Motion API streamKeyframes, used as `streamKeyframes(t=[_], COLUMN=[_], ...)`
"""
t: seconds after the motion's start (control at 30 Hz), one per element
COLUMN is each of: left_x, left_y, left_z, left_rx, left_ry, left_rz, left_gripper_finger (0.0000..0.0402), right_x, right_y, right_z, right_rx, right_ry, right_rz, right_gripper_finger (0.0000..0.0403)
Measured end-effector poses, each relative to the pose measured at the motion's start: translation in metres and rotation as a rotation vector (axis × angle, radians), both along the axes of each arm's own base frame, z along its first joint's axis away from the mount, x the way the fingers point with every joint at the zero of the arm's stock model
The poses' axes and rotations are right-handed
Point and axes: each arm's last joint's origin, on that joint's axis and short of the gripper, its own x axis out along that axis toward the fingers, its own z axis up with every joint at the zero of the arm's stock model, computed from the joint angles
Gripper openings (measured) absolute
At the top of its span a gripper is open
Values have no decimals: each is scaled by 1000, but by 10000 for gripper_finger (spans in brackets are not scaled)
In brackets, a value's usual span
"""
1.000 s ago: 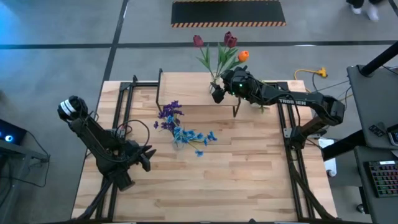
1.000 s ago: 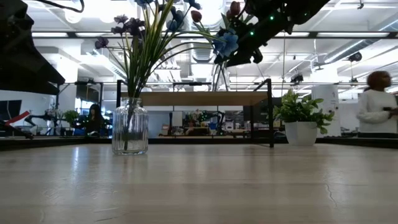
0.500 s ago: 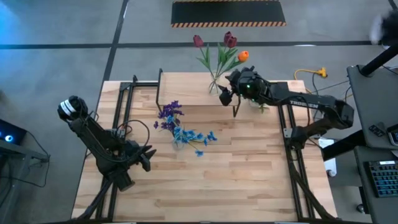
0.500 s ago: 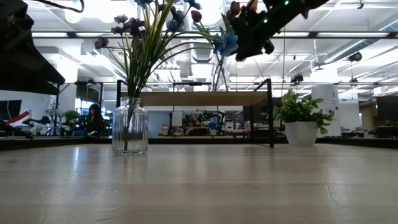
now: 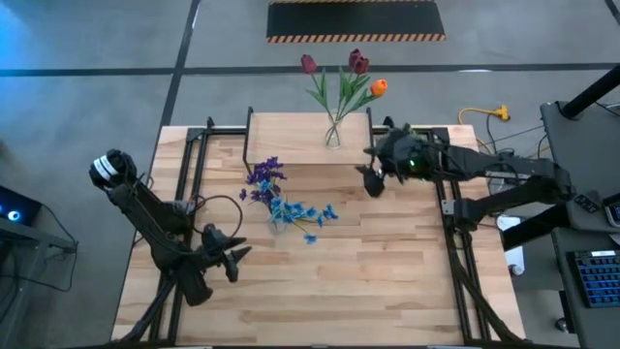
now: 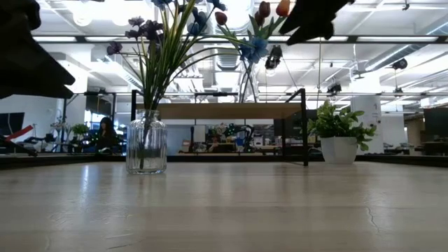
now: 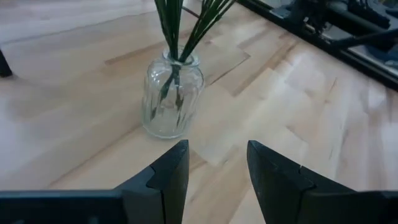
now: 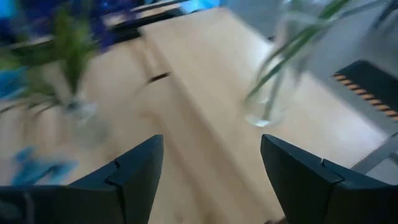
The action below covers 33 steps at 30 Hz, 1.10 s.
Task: Pick and place flowers into a vace then onto a shelf
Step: Put the transparent vase with orchids on the shelf
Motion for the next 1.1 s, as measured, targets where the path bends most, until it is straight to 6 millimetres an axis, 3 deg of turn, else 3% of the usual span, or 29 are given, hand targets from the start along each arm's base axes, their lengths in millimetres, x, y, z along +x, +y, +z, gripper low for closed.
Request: streamKeyframes(t=[0.17,0.4,0.67,0.83,1.1], left_x=[11,31,48,54,65], left_y=[6,19,18,17,25], left_z=[0,-12,-23,-30,-39], left_rx=[24,169,289,286,276], left_ry=[3,95,137,137,151], left_rz=[28,80,58,68,123], left_gripper_finger=[146,146,153,198,299], right_x=[-14,-33,-49,-49,-49], right_y=[35,81,114,124,126], right_z=[1,-3,-21,-32,-33], right_rx=[62,0,104,148,161], right_ry=[34,9,-23,-4,-4], right_rz=[90,123,156,154,154], right_gripper_finger=[261,260,260,254,244])
